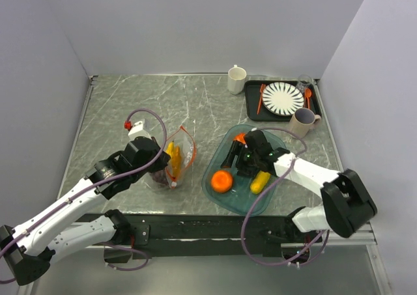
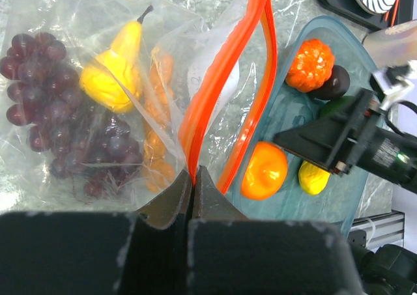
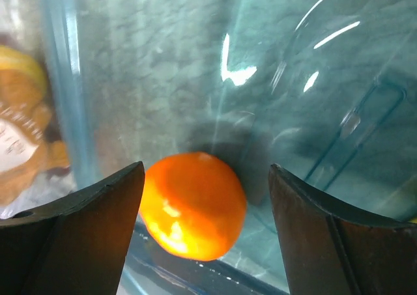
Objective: Place the food in the zip-top bag and seal the zipper
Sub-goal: Pick up the fake fruit from the bin.
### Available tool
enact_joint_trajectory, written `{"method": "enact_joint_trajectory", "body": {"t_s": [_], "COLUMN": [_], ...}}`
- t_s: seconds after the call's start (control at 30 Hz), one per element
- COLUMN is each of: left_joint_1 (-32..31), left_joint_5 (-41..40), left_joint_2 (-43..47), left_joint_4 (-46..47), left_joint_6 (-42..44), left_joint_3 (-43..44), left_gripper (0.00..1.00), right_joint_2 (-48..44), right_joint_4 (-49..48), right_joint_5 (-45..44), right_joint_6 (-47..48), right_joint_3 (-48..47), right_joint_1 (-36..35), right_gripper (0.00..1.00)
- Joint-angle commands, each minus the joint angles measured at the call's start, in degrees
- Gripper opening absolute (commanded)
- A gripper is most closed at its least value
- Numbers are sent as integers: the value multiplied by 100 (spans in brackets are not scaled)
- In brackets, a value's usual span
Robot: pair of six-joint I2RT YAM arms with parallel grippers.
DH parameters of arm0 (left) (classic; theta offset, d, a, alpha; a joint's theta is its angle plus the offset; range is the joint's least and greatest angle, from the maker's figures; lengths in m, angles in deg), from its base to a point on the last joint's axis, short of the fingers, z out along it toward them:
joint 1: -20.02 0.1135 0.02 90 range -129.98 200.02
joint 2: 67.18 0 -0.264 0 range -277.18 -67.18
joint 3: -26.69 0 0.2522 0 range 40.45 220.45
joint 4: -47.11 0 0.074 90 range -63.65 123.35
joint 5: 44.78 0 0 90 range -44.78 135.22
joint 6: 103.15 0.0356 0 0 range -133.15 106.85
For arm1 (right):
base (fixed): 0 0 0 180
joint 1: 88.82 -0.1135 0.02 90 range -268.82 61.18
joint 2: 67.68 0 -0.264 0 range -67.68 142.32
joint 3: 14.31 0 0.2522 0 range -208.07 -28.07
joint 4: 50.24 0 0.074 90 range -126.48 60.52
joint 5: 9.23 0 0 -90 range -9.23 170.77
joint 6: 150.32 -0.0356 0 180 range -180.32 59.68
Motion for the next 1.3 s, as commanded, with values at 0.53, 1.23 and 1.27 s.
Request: {"method": "enact_joint_trajectory", "body": {"t_s": [0.53,1.23,1.27], "left_joint_1": [10,10,10], "left_joint_5": [133,142,142], "left_joint_2": [-35,-71,-62], "left_joint_4": [315,306,307], "left_joint_6": [110,128,128], "left_joint_3": [5,23,14], "left_gripper": [1,1,1], "right_joint_2": [-934,-151,-238], "right_joint_4": [-325,-818,-765], "right_joint_5": [677,502,467], "right_joint_6": [232,-5,3], "right_joint_3": [767,714,723], "right_joint_1": [-116,-600,-600], "right_gripper": [89,44,34]}}
